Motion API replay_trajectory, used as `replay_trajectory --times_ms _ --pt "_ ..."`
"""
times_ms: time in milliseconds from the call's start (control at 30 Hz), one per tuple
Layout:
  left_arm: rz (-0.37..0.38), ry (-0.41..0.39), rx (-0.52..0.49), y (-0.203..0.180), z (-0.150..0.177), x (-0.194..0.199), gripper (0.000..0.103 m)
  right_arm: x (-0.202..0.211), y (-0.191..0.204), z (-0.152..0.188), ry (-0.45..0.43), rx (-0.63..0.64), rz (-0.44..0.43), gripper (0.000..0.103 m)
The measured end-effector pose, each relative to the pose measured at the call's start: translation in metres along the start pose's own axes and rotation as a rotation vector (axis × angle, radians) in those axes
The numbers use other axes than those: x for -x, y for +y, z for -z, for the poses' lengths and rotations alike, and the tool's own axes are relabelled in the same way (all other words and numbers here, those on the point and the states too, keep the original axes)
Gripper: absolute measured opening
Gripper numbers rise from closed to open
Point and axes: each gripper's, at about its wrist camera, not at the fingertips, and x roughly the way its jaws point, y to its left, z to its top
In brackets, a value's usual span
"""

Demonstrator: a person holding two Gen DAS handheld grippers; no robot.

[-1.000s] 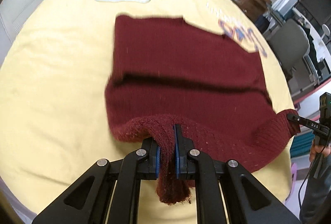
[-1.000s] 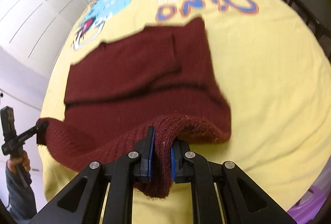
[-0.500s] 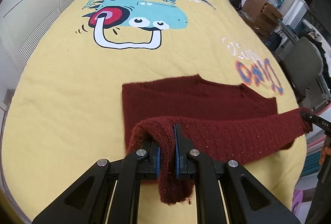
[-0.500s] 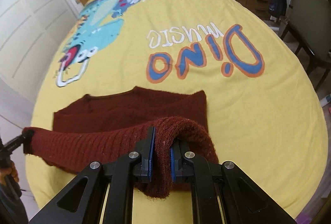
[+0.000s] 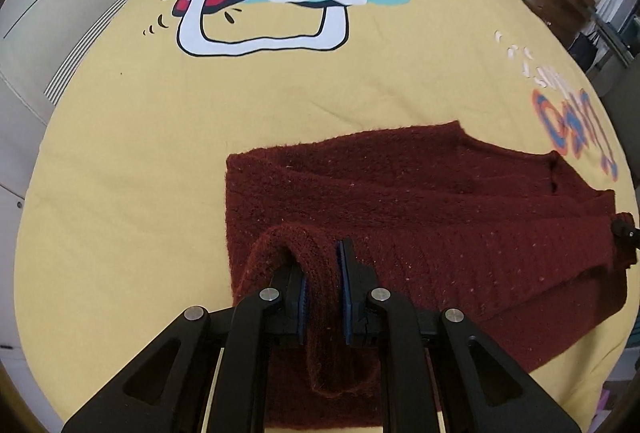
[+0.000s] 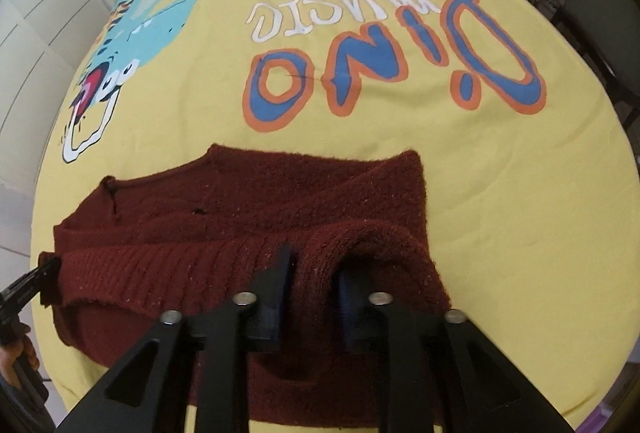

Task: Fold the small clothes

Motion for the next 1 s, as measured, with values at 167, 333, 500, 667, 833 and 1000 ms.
replay_trajectory --times_ms 167,333,500,667,833,1000 --pt "0.03 0.032 0.045 0.008 -0.004 0.005 0.028 0.022 0.005 0.002 -0.063 0.013 -0.006 0.077" --pt "0.064 -0.059 0.041 0.005 -0.004 0.04 0.079 0.05 0.026 0.014 -0.122 0.094 -0.017 0.09" --pt "0.087 -0.139 -0.032 -0.019 0.009 0.067 0.102 0.058 0.058 0.04 -0.178 0.205 0.001 0.103" --pt "0.102 -0.162 -0.099 -0.048 0.033 0.063 0.102 0.044 0.086 0.072 -0.198 0.278 0.007 0.103" --pt "0.107 -0.131 -0.128 -0.069 0.061 0.031 0.102 0.015 0.101 0.108 -0.194 0.319 0.043 0.103" --pt "0.058 -0.071 -0.147 -0.069 0.082 -0.008 0.102 -0.022 0.083 0.128 -0.143 0.246 0.063 0.103"
